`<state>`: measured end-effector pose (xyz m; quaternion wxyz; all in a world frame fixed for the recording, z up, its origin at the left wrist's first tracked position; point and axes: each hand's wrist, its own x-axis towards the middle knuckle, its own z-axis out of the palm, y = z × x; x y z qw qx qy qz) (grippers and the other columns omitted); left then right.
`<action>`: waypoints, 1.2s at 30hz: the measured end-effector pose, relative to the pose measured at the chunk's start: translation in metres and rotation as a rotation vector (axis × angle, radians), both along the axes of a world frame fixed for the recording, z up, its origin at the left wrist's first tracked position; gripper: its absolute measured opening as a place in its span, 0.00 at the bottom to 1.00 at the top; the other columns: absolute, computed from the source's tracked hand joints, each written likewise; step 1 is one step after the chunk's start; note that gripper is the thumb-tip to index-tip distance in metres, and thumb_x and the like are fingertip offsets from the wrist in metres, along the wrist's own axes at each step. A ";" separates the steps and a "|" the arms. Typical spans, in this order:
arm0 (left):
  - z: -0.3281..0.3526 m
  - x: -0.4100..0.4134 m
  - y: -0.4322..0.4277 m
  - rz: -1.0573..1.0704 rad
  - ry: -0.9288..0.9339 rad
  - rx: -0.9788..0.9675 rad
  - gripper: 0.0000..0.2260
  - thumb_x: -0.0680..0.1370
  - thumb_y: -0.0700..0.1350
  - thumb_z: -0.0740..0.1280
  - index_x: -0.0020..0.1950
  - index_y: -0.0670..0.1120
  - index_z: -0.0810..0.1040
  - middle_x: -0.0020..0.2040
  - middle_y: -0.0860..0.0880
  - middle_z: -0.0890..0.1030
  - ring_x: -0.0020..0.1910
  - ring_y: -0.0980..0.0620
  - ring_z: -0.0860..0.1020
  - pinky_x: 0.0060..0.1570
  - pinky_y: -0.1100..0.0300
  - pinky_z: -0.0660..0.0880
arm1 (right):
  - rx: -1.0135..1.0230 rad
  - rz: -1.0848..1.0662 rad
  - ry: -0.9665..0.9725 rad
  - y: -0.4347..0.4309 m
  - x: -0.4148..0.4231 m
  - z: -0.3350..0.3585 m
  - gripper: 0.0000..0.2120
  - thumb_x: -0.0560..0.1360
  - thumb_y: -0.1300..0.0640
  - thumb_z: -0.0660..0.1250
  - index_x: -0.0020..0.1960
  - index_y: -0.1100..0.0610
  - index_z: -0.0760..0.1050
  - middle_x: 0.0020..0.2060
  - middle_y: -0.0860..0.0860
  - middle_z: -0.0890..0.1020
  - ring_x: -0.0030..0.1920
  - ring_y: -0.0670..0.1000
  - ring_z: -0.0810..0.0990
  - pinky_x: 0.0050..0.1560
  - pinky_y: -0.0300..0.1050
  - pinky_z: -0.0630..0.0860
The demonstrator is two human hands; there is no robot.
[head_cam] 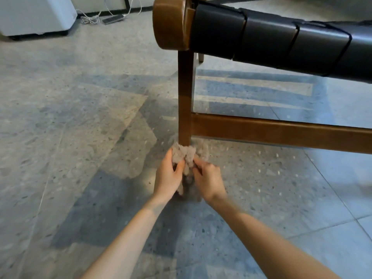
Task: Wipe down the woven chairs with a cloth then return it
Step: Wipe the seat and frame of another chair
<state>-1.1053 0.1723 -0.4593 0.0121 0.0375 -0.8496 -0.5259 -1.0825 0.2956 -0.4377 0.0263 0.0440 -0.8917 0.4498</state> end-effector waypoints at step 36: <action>0.080 -0.050 0.043 -0.028 0.907 -1.234 0.21 0.70 0.52 0.71 0.56 0.44 0.69 0.54 0.47 0.81 0.58 0.46 0.77 0.62 0.53 0.61 | 1.180 0.201 0.540 0.120 -0.064 0.088 0.36 0.68 0.42 0.68 0.69 0.56 0.59 0.46 0.60 0.80 0.40 0.61 0.80 0.38 0.50 0.78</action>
